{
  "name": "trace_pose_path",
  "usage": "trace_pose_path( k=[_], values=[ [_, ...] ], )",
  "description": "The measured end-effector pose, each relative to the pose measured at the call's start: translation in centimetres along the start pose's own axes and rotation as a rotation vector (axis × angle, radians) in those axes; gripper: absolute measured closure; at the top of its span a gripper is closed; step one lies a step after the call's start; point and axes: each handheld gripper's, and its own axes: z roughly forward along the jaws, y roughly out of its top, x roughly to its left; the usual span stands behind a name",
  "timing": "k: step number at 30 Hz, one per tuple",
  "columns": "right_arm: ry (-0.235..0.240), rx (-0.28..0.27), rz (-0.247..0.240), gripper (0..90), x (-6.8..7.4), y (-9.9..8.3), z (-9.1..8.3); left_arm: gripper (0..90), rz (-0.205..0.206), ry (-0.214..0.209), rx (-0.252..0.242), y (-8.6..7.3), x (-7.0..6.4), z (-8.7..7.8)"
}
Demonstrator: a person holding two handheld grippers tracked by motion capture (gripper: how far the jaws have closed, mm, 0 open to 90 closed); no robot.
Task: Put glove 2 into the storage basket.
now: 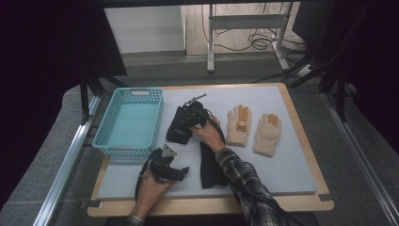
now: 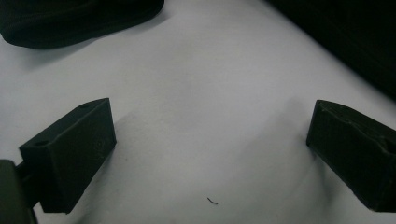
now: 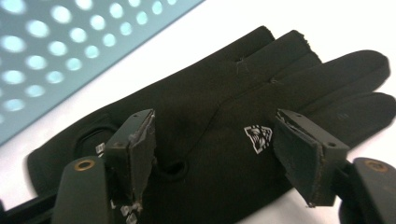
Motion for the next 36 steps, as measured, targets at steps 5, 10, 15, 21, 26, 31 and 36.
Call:
trace_pose_path(
  k=[5,10,15,21,26,31,36],
  values=[
    [-0.046,0.035,-0.006,35.6,0.4,-0.1,1.2,1.6,0.001,-0.001,0.002,0.0,0.0,0.0],
    [-0.046,0.011,0.02,58.9,0.5,-0.5,0.9,1.6,0.002,0.001,0.001,0.0,0.0,0.0],
    [-0.044,-0.006,0.019,84.2,0.5,-0.7,0.6,1.6,0.001,0.001,0.0,0.0,0.0,0.0],
    [-0.056,0.024,-0.035,86.1,0.9,-0.3,0.1,1.6,0.001,0.001,0.0,0.0,0.0,0.0],
    [-0.035,-0.007,-0.045,86.1,0.6,0.0,-1.8,1.6,0.0,0.0,0.0,0.0,0.0,0.0],
    [-0.019,-0.032,-0.045,86.1,0.4,0.3,-3.4,1.7,-0.001,0.0,-0.001,0.0,0.0,0.0],
    [0.002,-0.054,-0.045,86.0,0.2,0.3,-5.5,2.0,-0.002,-0.001,-0.003,0.0,0.0,0.0]
  ],
)
